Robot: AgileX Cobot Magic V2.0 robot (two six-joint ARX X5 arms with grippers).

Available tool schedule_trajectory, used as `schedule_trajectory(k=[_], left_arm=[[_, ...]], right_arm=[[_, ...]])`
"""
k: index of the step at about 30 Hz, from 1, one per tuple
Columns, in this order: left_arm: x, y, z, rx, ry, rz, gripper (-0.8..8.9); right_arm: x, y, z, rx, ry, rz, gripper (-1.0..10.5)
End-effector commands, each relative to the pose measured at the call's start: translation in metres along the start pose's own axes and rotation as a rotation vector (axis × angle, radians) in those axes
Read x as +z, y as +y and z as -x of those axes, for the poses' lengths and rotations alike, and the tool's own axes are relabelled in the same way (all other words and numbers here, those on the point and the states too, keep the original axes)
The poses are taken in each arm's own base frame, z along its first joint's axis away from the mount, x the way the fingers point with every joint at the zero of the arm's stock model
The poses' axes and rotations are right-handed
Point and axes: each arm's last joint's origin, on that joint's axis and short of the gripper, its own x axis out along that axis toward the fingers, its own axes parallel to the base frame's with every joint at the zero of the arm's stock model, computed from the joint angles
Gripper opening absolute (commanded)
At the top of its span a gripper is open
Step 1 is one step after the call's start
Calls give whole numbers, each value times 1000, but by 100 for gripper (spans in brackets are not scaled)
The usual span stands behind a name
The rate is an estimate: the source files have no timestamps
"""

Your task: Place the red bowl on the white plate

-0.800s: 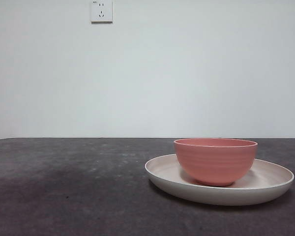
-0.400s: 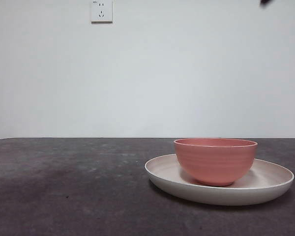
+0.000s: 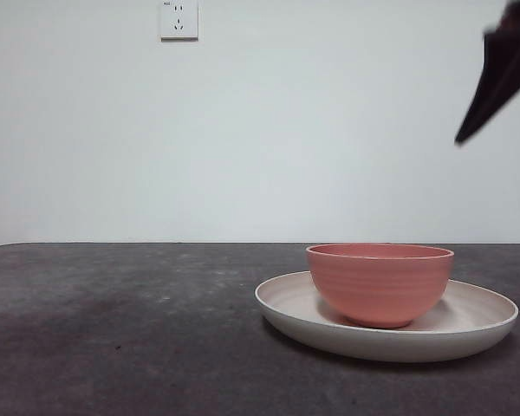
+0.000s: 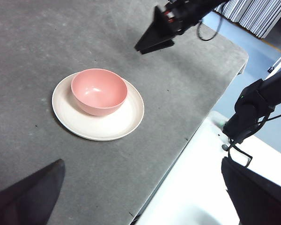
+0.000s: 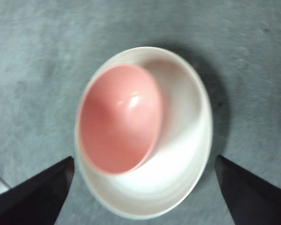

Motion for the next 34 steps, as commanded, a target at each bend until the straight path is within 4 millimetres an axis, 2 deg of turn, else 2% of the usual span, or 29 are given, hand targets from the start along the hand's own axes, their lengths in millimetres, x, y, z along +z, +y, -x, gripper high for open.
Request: schedule_trajectory(k=[1,9,13,15,24,29,34], left_arm=[[3,-1,1,-6,-16,-6,532],[3,-1,1,-6,-18,-7,532],[3,-1,1,-7,-17,-7,531],[3,-1,1,-6,-18,-7,531],[3,-1,1,-6,-18,-7,532],[3,-1,1,-6,-18,-7,532],[3,-1,1,-6,-18,-7,532]], right_arm=[[10,-15,-14,4,23,-19,457],[18,-49,-54,5,92,-77,408],[18,-58,-67,6,117,-94,309],[18,-61,-71,20,127,-102,305],[14,-66,-92,32,181,-104,239],[13,-61,-100,25,197,-79,139],[12,-62,-101,-52,200,-70,38]])
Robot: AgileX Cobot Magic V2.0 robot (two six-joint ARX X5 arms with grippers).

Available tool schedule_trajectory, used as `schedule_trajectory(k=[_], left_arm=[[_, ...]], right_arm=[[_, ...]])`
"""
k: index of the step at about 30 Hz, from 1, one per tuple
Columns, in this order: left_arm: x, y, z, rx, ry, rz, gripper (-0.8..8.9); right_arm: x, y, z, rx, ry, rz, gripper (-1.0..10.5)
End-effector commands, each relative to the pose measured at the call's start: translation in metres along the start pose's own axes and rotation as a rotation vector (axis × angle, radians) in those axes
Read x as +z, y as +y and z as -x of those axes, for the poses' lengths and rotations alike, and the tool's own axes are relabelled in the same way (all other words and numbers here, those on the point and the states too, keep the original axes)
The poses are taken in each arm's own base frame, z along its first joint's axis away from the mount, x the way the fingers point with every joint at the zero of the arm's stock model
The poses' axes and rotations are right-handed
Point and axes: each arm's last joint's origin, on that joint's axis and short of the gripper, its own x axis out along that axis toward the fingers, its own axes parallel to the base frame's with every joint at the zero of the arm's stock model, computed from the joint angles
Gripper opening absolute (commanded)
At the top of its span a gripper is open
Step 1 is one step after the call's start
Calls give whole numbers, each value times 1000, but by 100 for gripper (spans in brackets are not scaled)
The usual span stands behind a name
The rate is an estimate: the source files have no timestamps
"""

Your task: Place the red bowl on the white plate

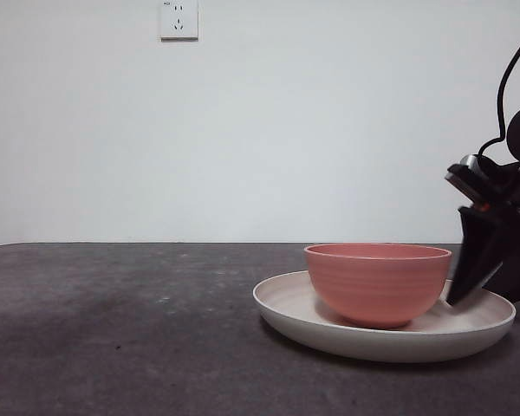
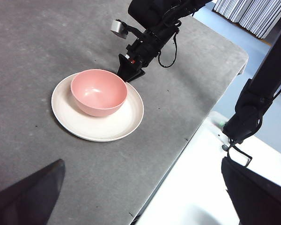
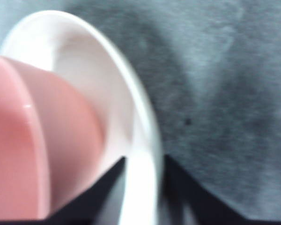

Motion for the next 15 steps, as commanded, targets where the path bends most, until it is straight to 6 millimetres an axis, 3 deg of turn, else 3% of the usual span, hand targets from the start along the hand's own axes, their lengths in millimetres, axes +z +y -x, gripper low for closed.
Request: schedule_trajectory(k=[1,15], left_arm=[[3,-1,1,-7,-17,-7,532],[3,-1,1,-6,-17,-7,532]], right_arm=[[4,-2,-3,-40,3,8,29],[12,6,4,-41,2,-11,11]])
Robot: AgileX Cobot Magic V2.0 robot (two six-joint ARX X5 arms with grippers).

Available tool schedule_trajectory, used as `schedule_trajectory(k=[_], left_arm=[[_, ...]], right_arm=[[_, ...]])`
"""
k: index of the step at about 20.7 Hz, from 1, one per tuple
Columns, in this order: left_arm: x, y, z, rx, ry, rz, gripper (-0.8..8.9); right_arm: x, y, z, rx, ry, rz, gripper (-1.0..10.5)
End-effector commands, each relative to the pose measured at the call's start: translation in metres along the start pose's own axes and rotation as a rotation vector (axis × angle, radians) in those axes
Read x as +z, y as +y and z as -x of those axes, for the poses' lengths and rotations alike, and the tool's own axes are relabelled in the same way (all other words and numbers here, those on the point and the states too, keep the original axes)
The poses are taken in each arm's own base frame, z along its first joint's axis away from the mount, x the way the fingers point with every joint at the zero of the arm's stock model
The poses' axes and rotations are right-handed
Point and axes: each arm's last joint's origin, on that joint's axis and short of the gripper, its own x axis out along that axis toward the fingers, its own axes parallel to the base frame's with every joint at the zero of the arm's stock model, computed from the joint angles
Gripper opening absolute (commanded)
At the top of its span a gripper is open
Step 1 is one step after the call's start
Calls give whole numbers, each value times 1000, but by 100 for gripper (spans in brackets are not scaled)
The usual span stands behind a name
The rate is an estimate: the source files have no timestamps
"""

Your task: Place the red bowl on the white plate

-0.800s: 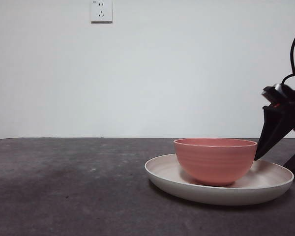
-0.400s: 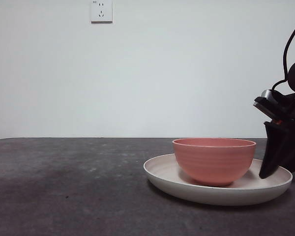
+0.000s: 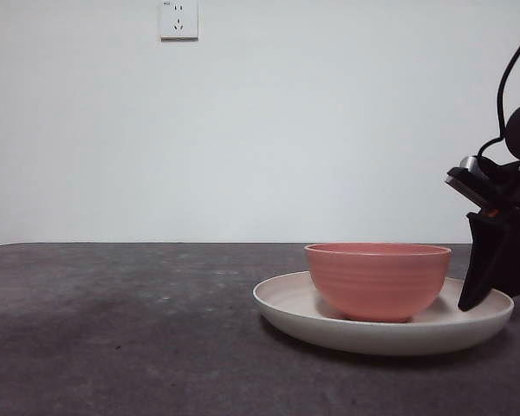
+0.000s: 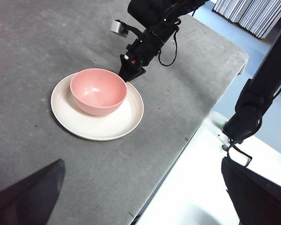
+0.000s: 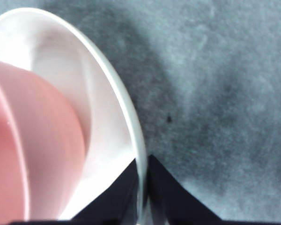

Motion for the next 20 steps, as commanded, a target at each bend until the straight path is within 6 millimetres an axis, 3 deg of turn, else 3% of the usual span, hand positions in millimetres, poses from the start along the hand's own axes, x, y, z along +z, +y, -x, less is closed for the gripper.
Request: schedule_trajectory(k=[1,9,15,16,18,20], left_arm=[[3,-1,1,-6,-17,-7,532],[3,-1,1,-6,-17,-7,532],[3,-1,1,-6,-17,-7,532],[3,-1,1,-6,-17,-7,532],[3,-1,1,-6,-17,-7,532],[3,-1,1,-6,-17,-7,532]], right_arm=[[11,6,2,4,-8,5,11],[31,45,7,29,-17,70,10],[33,83,-9,59,-20,131,10],[24,111,-40,81,26,179,11],[21,108,-72,74,89,173,10],[22,104,-79,70,96,160,11]])
